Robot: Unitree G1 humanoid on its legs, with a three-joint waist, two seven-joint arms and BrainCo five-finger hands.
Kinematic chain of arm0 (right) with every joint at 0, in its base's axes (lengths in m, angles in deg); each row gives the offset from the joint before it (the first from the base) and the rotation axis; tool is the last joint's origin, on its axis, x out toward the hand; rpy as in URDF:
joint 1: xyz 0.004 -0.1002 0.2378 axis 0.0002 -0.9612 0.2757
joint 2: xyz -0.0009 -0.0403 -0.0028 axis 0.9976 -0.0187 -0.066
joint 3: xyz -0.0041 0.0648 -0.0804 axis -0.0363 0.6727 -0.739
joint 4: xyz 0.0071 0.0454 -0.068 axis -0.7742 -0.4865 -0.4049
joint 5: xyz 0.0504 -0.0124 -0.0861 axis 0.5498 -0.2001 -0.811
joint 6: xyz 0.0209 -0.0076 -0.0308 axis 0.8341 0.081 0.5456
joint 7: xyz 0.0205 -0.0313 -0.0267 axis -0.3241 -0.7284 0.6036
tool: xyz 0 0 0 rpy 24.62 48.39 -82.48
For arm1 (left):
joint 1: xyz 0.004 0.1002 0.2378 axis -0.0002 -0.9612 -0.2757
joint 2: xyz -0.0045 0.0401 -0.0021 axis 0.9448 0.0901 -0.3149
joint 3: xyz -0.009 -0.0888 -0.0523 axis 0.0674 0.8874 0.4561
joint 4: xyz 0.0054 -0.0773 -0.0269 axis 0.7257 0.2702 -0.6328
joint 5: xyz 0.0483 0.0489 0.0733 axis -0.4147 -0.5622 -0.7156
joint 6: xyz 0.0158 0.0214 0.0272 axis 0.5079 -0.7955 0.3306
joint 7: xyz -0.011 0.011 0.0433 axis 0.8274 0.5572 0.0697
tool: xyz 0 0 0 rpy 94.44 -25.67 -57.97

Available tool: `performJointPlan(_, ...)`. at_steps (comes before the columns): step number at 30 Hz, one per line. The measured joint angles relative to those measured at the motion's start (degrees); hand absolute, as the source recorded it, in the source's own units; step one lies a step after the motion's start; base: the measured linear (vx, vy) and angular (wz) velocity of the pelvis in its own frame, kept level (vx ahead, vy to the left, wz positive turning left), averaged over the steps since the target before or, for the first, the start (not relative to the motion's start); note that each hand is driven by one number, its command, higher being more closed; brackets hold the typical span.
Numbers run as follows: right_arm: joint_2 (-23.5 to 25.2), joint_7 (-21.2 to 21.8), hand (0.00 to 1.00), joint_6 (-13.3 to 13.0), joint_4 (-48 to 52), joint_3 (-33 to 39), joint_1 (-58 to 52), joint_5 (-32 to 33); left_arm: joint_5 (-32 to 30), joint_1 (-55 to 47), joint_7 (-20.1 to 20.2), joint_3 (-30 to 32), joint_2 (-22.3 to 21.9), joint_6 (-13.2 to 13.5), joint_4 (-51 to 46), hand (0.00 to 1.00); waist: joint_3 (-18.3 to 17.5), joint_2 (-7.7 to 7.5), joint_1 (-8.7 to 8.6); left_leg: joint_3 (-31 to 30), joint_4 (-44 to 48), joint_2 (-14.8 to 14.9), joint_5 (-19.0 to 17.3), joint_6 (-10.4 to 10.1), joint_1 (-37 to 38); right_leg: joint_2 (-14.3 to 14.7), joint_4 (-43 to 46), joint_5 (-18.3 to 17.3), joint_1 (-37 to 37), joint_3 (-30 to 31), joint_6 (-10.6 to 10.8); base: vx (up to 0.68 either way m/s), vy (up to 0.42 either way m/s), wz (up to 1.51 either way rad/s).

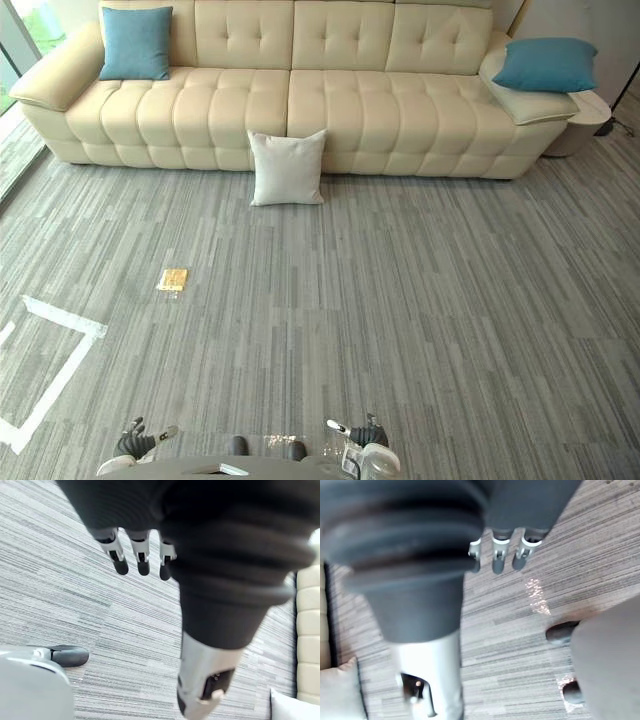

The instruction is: Pick up cushions and gather them together orderly.

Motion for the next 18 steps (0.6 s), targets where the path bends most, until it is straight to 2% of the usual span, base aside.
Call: performJointPlan(18, -0.1, 0.0, 0.0, 0.9, -0.1, 0.0, 0.4, 0.0, 0.0, 0.1, 0.5, -0.6, -0.3, 0.0, -0.1, 0.0, 0.4, 0.07, 0.15, 0.4, 0.0, 0.0, -0.2, -0.2, -0.2, 0.0, -0.3, 0.0, 0.0, 0.4, 0.0, 0.0, 0.0, 0.0)
